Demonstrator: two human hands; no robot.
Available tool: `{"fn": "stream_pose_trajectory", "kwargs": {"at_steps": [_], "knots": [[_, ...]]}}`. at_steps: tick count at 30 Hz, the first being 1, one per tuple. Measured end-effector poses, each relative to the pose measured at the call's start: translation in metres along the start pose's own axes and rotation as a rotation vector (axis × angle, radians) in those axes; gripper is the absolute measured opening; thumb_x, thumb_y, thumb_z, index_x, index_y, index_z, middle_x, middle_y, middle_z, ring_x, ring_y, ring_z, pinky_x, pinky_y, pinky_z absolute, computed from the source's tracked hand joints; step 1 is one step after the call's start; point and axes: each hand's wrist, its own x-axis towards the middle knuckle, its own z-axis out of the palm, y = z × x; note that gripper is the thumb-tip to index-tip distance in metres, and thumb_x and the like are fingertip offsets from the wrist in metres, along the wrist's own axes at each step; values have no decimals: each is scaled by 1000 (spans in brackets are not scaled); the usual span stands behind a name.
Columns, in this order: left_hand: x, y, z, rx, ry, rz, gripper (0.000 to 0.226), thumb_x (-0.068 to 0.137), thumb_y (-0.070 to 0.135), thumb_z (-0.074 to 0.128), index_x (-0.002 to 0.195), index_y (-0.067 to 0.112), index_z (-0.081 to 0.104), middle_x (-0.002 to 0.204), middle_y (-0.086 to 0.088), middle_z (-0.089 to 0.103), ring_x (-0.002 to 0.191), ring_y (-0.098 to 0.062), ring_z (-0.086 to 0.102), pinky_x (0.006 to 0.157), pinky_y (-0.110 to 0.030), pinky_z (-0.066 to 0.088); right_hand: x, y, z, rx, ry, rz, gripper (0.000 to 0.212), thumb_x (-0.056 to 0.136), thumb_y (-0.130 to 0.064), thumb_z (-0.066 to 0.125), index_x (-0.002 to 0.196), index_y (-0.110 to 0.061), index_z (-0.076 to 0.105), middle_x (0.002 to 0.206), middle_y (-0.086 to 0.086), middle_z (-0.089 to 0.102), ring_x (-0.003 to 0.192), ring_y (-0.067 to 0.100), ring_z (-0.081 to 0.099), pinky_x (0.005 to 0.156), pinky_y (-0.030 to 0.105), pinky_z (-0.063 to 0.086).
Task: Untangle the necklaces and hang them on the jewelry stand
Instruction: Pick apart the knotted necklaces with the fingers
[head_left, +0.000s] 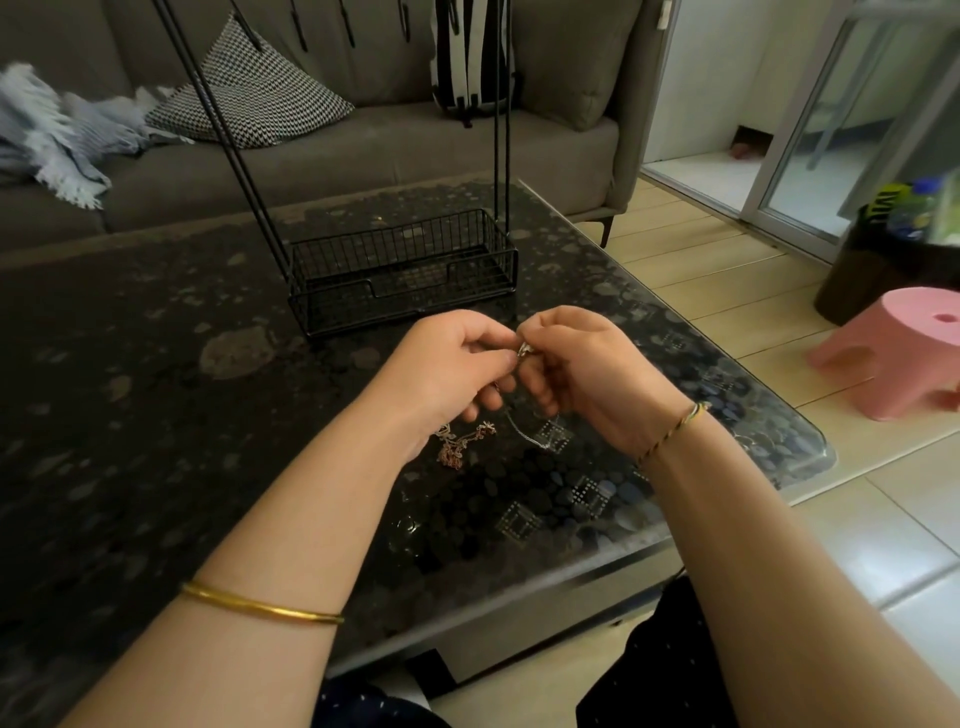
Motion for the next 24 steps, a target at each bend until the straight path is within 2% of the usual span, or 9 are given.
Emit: {"fn": "stream_pose_trajectory", "kwargs": {"at_steps": [6, 12, 15, 19, 24], "knots": [[1, -1, 2, 49, 54, 27, 11, 91, 11, 62, 84, 19, 64, 67, 4, 64, 51, -1, 54, 44, -17, 39, -3, 0, -1, -51, -18, -35, 15, 101, -15, 39, 99, -7, 52, 54, 3, 50, 45, 12, 43, 44, 23, 34], [0, -2, 1, 141, 16, 19, 11, 92, 14, 60, 83, 19, 63, 69, 5, 64, 53, 0, 54, 46, -15, 42, -2, 2, -4, -187, -27, -52, 19, 99, -19, 47, 83, -10, 51, 54, 3, 57, 43, 11, 47, 42, 20, 37], [0, -3, -1, 158, -15, 4, 14, 92, 12, 59, 81, 19, 62, 68, 4, 63, 51, 1, 53, 47, -15, 42, -2, 3, -7, -229, -19, -50, 18, 96, -20, 53, 81, -11, 54, 56, 2, 61, 44, 9, 49, 41, 19, 37], [1, -2, -4, 110, -21, -27, 15, 93, 11, 58, 82, 19, 63, 68, 4, 63, 52, -1, 54, 48, -17, 43, -2, 2, -9, -234, 0, -43, 18, 94, -23, 56, 80, -12, 58, 59, -1, 62, 39, 4, 46, 37, 15, 34], [1, -2, -4, 89, 2, -26, 12, 93, 11, 58, 85, 18, 64, 71, 3, 65, 55, -3, 54, 50, -17, 44, -2, 1, -9, -182, 20, -5, 21, 94, -26, 57, 77, -13, 57, 54, -4, 58, 38, 4, 42, 37, 16, 33]]}}
